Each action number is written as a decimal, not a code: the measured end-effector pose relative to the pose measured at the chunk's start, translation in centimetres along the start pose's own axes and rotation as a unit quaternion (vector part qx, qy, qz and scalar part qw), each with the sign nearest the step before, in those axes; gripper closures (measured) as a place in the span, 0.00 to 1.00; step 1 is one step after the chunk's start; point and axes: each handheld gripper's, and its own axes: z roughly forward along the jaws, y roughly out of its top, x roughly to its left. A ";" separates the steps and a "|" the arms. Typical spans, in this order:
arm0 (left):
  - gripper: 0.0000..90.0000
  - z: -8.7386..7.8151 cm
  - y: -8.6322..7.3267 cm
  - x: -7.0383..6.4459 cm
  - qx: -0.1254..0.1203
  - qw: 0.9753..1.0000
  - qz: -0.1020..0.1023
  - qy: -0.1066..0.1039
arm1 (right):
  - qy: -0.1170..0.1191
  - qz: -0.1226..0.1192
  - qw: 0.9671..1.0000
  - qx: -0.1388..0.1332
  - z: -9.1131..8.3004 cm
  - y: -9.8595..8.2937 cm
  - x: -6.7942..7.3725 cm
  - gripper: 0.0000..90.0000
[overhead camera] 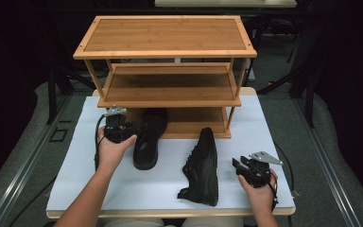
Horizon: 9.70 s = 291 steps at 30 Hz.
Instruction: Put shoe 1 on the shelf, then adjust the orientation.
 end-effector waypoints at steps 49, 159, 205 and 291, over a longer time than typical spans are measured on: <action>1.00 0.4 -12.5 -1.9 0.121 0.991 0.058 0.005 | 0.004 -0.002 1.000 -0.002 0.1 0.0 0.1 0.66; 0.69 -2.3 -10.7 4.4 0.062 0.998 -0.015 -0.003 | 0.113 -0.212 0.966 0.100 -0.6 5.8 12.0 1.00; 0.69 -2.2 -10.7 4.2 0.062 0.998 -0.014 0.000 | 0.046 0.026 0.999 -0.009 -5.9 4.7 1.4 0.59; 0.68 -2.3 -10.6 4.6 0.064 0.998 -0.013 0.001 | 0.050 -0.097 0.994 0.010 1.2 9.7 10.6 0.40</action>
